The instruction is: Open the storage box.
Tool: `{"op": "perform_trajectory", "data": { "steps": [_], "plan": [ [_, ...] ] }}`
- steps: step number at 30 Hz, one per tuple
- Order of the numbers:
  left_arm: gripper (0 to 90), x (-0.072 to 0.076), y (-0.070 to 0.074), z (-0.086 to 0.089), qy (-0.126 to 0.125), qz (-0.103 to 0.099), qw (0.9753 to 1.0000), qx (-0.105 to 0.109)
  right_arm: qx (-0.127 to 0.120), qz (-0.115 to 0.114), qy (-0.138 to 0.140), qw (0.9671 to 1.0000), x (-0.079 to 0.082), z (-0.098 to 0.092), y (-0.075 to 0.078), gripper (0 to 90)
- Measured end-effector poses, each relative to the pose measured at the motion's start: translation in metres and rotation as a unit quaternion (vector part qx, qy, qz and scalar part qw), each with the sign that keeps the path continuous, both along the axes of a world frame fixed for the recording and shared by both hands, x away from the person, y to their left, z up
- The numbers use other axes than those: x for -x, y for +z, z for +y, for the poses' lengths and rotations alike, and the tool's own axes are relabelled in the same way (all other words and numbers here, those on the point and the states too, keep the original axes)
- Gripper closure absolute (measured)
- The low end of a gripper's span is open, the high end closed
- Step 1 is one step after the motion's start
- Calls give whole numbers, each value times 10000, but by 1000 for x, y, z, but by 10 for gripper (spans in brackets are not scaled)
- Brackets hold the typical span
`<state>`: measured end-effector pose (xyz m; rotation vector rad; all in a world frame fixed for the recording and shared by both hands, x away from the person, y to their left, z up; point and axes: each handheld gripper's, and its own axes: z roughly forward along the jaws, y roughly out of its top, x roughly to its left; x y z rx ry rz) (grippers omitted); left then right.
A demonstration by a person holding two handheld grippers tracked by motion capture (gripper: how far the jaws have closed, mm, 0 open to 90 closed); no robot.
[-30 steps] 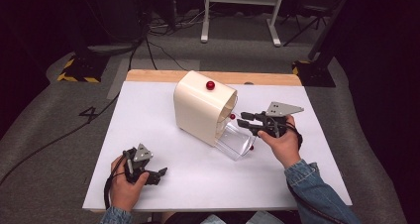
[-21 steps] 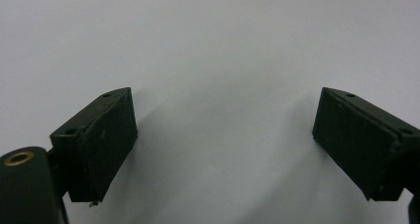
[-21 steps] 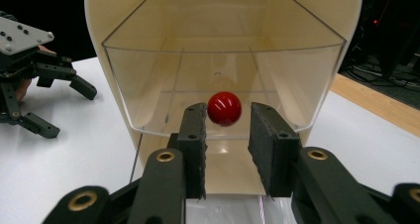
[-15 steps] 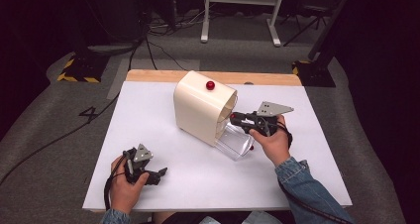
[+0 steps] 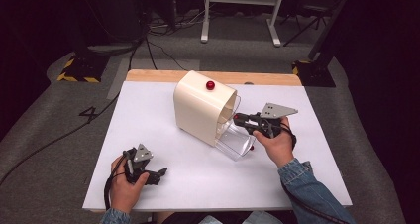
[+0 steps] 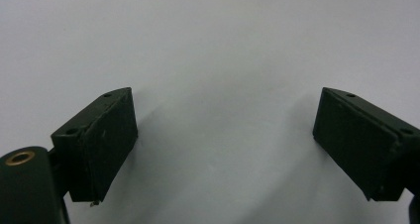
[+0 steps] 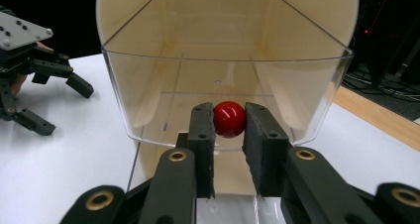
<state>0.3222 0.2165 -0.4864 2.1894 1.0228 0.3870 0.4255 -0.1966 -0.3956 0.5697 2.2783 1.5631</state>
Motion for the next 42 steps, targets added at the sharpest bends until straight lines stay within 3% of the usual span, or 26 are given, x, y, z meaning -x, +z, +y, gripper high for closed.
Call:
{"op": "perform_trajectory", "data": {
  "steps": [15, 31, 37, 42],
  "plan": [
    [103, 0, 0, 0, 11, 28, 10000, 15, 59, 18, -62, 10000, 23, -32, 7, 747],
    [103, 0, 0, 0, 0, 2, 10000, -3, 90, 180, -46, 9998, 26, -46, -3, 741],
    [103, 0, 0, 0, -2, -4, 10000, -6, 70, 317, -3, 9995, 27, -50, -7, 666],
    [103, 0, 0, 0, -6, -3, 10000, -13, 108, 262, -77, 9996, 32, -61, -4, 610]
  ]
}}
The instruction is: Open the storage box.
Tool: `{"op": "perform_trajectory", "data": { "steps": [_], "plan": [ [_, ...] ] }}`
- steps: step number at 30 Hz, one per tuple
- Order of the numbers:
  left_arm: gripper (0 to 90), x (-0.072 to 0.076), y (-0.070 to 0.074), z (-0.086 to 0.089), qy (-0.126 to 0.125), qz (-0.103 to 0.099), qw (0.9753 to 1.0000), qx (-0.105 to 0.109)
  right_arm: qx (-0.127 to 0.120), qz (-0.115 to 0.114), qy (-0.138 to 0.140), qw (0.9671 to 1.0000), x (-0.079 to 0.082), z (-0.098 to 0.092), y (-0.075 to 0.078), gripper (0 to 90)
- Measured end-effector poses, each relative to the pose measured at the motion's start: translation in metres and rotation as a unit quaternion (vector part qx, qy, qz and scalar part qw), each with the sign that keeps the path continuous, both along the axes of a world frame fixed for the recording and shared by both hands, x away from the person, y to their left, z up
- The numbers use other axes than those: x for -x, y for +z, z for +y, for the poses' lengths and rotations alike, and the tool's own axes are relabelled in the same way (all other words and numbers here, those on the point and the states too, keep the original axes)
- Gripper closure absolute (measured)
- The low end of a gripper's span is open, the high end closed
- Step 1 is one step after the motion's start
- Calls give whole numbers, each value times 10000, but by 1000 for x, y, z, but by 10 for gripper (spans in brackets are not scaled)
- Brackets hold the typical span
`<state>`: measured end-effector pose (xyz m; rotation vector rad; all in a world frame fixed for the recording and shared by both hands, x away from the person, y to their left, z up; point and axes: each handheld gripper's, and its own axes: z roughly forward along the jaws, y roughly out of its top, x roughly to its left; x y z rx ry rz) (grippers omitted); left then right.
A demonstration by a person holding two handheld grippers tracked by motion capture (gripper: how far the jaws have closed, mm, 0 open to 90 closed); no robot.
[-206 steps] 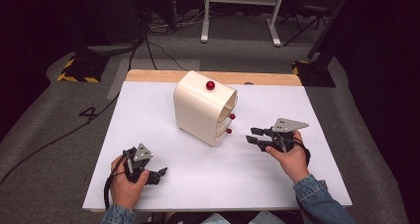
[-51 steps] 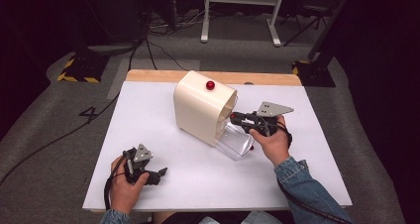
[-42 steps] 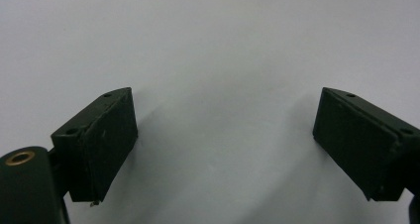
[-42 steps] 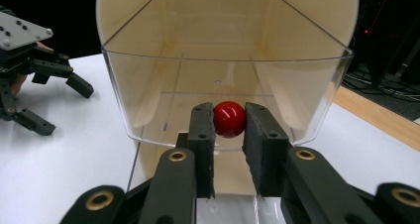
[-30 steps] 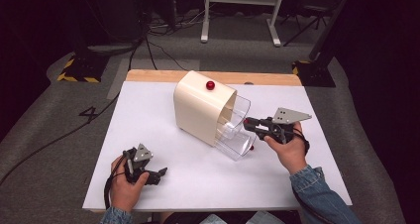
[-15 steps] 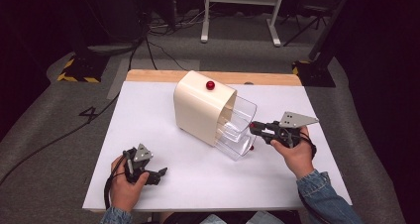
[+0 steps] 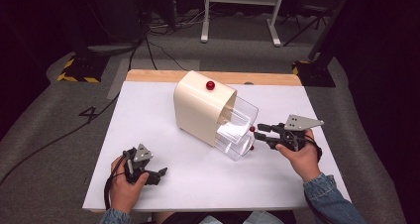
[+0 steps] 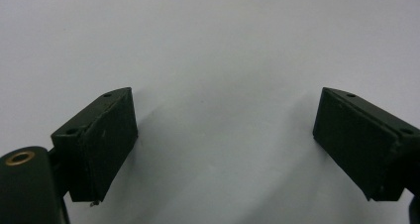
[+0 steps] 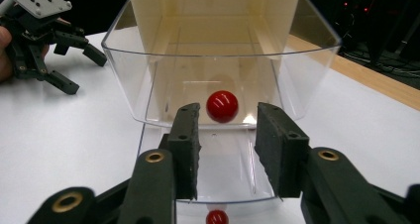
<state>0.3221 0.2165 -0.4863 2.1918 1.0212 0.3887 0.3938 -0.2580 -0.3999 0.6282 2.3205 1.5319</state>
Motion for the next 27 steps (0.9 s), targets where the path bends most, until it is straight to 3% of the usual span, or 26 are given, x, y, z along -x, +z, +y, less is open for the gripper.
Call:
{"op": "perform_trajectory", "data": {
  "steps": [16, 27],
  "plan": [
    [103, 0, 0, 0, 12, 18, 10000, 24, 170, 34, -314, 9994, 21, -47, 12, 487],
    [103, 0, 0, 0, 12, 22, 10000, 27, 383, 297, -714, 9963, 33, -86, -3, 444]
  ]
}}
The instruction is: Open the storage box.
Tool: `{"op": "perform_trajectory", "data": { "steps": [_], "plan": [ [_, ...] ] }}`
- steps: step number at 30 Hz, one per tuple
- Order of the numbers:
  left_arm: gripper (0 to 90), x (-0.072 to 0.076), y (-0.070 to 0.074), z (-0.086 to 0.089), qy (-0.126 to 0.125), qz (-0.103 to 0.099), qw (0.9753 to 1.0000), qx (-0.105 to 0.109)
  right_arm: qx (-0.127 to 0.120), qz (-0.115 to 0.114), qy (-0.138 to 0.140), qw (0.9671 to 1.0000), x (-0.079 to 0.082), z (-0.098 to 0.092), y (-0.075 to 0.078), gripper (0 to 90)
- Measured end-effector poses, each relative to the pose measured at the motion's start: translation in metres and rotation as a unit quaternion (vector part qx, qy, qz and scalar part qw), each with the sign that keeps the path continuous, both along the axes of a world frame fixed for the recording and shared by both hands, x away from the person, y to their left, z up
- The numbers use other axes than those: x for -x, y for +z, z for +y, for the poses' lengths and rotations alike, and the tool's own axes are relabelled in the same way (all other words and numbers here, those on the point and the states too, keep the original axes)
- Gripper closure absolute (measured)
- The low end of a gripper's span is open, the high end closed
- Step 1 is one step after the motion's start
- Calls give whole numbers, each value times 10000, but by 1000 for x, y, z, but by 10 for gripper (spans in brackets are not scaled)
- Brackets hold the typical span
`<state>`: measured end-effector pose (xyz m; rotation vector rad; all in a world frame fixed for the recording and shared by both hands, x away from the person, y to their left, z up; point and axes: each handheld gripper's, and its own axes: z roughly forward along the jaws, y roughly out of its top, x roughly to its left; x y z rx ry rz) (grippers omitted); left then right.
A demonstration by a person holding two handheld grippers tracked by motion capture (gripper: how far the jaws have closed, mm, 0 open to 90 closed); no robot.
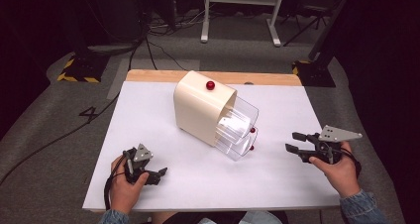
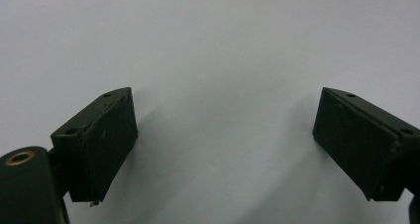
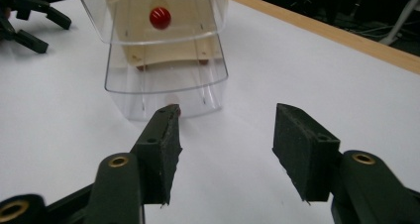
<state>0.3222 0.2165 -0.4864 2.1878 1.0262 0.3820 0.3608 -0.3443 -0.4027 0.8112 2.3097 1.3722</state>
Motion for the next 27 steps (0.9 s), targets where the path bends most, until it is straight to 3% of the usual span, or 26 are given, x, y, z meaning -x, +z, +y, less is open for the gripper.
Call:
{"op": "perform_trajectory", "data": {
  "steps": [8, 17, 21, 27],
  "plan": [
    [103, 0, 0, 0, -1, 4, 10000, 2, 208, 335, -221, 9990, 3, -19, -17, 427],
    [102, 0, 0, 0, -2, 7, 10000, 1, 418, 804, -488, 9947, 2, -41, -47, 401],
    [102, 0, 0, 0, -8, 10, 10000, 6, 649, 855, -575, 9926, 2, -47, -56, 396],
    [102, 0, 0, 0, -8, 13, 10000, 9, 730, 906, -671, 9909, 5, -56, -64, 334]
  ]
}}
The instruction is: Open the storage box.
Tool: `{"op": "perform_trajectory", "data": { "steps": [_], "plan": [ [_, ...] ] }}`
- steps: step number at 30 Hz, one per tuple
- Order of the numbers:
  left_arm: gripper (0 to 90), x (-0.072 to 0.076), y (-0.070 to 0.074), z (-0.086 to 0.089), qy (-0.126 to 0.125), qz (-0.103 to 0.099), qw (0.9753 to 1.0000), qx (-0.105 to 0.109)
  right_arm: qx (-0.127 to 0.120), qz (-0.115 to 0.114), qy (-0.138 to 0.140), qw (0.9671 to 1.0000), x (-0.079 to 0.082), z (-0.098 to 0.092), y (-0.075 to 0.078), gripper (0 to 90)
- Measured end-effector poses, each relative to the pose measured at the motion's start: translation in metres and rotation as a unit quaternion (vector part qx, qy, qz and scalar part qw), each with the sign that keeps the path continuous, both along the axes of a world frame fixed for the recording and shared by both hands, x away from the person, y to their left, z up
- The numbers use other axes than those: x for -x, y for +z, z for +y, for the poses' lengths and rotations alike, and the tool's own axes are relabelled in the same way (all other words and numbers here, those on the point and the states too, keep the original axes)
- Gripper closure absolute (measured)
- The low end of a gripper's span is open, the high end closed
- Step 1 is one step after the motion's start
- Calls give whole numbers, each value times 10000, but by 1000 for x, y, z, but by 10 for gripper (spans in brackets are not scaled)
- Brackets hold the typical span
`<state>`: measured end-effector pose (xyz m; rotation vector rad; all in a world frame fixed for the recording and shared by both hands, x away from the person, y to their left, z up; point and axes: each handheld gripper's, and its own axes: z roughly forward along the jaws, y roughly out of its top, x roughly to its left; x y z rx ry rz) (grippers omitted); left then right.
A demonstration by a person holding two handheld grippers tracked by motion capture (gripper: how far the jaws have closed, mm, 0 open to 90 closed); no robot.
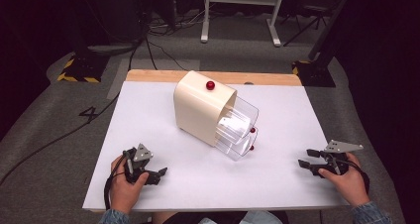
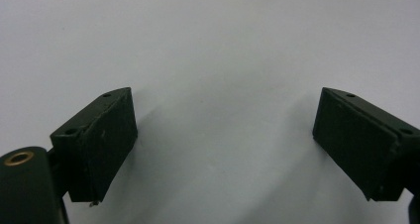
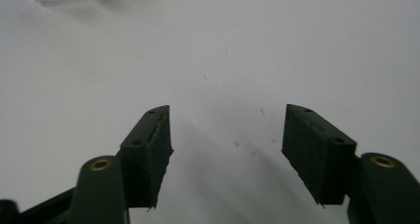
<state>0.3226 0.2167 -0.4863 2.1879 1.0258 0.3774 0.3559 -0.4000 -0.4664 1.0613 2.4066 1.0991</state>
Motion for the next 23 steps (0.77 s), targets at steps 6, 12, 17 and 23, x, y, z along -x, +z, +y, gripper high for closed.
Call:
{"op": "perform_trajectory", "data": {
  "steps": [6, 12, 17, 23],
  "plan": [
    [102, 0, 0, 0, -9, -4, 10000, -7, 219, 52, 353, 9991, 3, 0, -13, 136],
    [102, 0, 0, 0, -18, -1, 10000, -8, 338, -91, 360, 9987, 6, 2, -15, 130],
    [102, 0, 0, 0, -3, 8, 10000, 6, 377, -142, 308, 9987, 7, 3, -15, 110],
    [102, 0, 0, 0, -9, -2, 10000, -16, 371, -115, 307, 9988, 6, 2, -15, 111]
  ]
}}
